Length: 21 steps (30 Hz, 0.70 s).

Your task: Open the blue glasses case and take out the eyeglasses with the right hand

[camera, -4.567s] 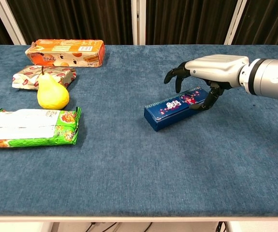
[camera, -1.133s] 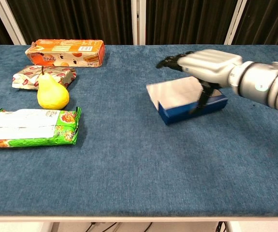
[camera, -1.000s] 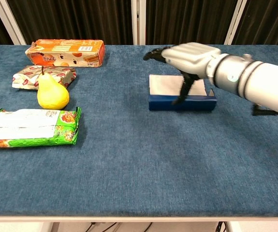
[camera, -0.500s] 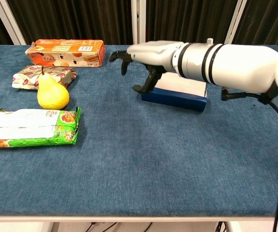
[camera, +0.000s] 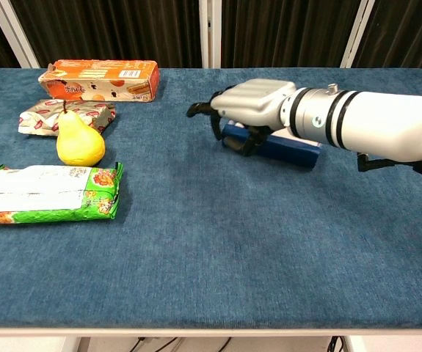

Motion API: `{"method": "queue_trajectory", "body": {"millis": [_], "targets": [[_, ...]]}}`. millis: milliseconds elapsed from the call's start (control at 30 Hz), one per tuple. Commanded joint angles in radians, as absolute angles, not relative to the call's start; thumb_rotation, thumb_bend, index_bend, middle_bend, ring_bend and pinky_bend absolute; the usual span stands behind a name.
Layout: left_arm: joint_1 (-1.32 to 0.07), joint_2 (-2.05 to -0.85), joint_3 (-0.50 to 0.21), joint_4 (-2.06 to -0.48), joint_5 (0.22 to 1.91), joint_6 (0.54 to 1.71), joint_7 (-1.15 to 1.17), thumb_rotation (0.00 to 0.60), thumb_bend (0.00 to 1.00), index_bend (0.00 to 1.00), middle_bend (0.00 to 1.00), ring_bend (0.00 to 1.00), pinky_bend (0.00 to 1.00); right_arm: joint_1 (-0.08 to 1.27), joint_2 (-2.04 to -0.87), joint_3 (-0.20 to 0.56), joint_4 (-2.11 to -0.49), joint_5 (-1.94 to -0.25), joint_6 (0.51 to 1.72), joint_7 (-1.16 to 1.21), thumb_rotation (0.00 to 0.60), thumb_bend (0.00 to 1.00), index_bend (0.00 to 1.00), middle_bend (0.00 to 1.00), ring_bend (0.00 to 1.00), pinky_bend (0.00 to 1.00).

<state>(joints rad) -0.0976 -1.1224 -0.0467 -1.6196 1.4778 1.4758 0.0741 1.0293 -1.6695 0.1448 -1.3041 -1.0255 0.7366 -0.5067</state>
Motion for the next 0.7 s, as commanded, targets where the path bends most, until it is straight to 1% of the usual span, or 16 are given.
{"method": "queue_trajectory", "body": {"millis": [33,100,167,267,333,400,500,600,700], "targets": [[-0.098,-1.122,-0.047,-1.62,1.478,1.476,0.073,0.6,0.41,0.71,0.71,0.53,0.47,1.014,-1.648,0.144,-1.298,-0.956,0.761,-0.547,0.6,0.6,0.0,0.32,0.0,0.0],[-0.098,-1.121,-0.046,-1.621,1.478,1.475,0.072,0.6,0.41,0.71,0.71,0.53,0.47,1.005,-1.625,0.147,-1.316,-0.921,0.771,-0.555,0.6,0.58,0.0,0.32,0.0,0.0],[-0.098,-1.121,-0.046,-1.621,1.478,1.474,0.071,0.6,0.41,0.71,0.71,0.53,0.47,0.987,-1.6,0.153,-1.351,-0.921,0.791,-0.532,0.6,0.55,0.0,0.3,0.0,0.0],[-0.098,-1.121,-0.046,-1.621,1.478,1.475,0.072,0.6,0.41,0.71,0.71,0.53,0.47,0.935,-1.541,0.153,-1.434,-0.981,0.837,-0.446,0.6,0.54,0.0,0.23,0.0,0.0],[-0.098,-1.121,-0.046,-1.62,1.478,1.475,0.072,0.6,0.41,0.71,0.71,0.53,0.47,0.893,-1.491,0.139,-1.483,-1.034,0.876,-0.396,0.6,0.54,0.0,0.21,0.0,0.0],[-0.098,-1.121,-0.046,-1.621,1.479,1.475,0.073,0.6,0.41,0.71,0.71,0.53,0.47,0.853,-1.449,0.119,-1.513,-1.073,0.916,-0.368,0.6,0.54,0.0,0.21,0.0,0.0],[-0.098,-1.122,-0.046,-1.622,1.479,1.475,0.076,0.6,0.41,0.71,0.71,0.53,0.47,0.805,-1.397,0.087,-1.539,-1.098,0.94,-0.342,0.6,0.54,0.0,0.22,0.0,0.0],[-0.098,-1.123,-0.046,-1.623,1.478,1.477,0.081,0.6,0.41,0.71,0.71,0.53,0.47,0.775,-1.371,0.055,-1.533,-1.102,0.926,-0.322,0.6,0.54,0.0,0.24,0.0,0.0],[-0.098,-1.124,-0.047,-1.624,1.477,1.477,0.086,0.6,0.41,0.71,0.71,0.53,0.47,0.759,-1.375,0.043,-1.502,-1.105,0.902,-0.287,0.6,0.54,0.0,0.25,0.0,0.0]]}}
